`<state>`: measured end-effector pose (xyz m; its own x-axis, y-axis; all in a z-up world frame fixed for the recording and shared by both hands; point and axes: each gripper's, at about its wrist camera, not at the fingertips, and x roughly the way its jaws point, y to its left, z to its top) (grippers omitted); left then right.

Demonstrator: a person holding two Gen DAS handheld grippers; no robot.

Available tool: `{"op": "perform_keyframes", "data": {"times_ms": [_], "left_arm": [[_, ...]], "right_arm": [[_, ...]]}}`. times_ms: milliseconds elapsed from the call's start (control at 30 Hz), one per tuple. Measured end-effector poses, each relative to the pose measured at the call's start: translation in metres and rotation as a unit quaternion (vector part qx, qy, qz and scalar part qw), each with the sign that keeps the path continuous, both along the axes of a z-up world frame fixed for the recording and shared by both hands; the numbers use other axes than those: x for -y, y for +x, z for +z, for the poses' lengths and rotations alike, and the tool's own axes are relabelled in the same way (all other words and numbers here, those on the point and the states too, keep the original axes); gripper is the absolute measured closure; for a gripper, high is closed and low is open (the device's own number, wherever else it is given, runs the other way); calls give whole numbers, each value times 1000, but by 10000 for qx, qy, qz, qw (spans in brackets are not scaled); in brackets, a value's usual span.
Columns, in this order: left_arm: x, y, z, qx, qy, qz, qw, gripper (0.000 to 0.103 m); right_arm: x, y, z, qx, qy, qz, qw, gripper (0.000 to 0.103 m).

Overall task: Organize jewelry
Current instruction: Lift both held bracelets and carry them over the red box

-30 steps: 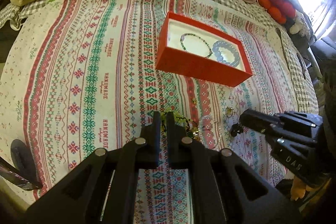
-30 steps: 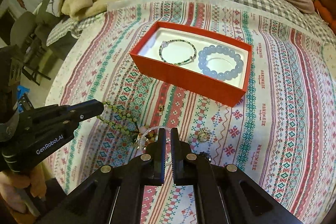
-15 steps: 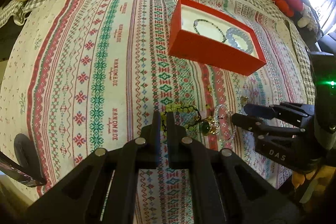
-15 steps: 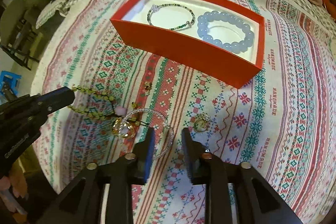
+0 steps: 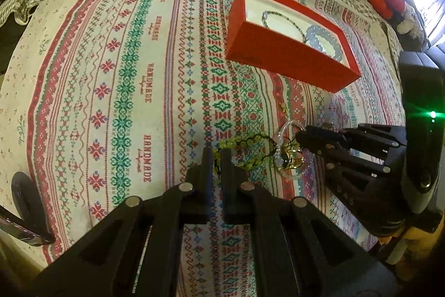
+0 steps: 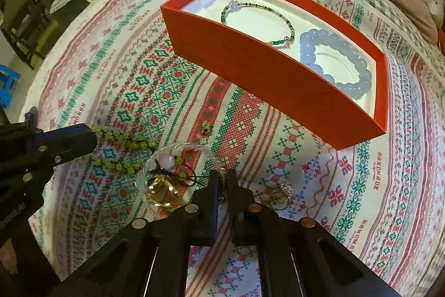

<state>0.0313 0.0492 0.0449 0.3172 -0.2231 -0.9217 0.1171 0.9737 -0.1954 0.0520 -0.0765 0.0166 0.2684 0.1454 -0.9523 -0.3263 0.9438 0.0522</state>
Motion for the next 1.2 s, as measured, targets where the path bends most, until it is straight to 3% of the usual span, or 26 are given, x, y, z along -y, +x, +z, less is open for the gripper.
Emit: {"op": "perform_keyframes", "data": {"times_ms": [433,933,1200], "left_arm": [[-4,-2,31,381,-273,59,9989,97],[22,13,84,1170,-637,-212,9909,97],[32,35,96,1349,-1150,-129,9841,97]], "right_arm": [[24,-24,64,529,702,-72,9961,98],[58,-1,88,794,859,-612,9912,98],[77,22,90,881,978,-999,9863,98]]}}
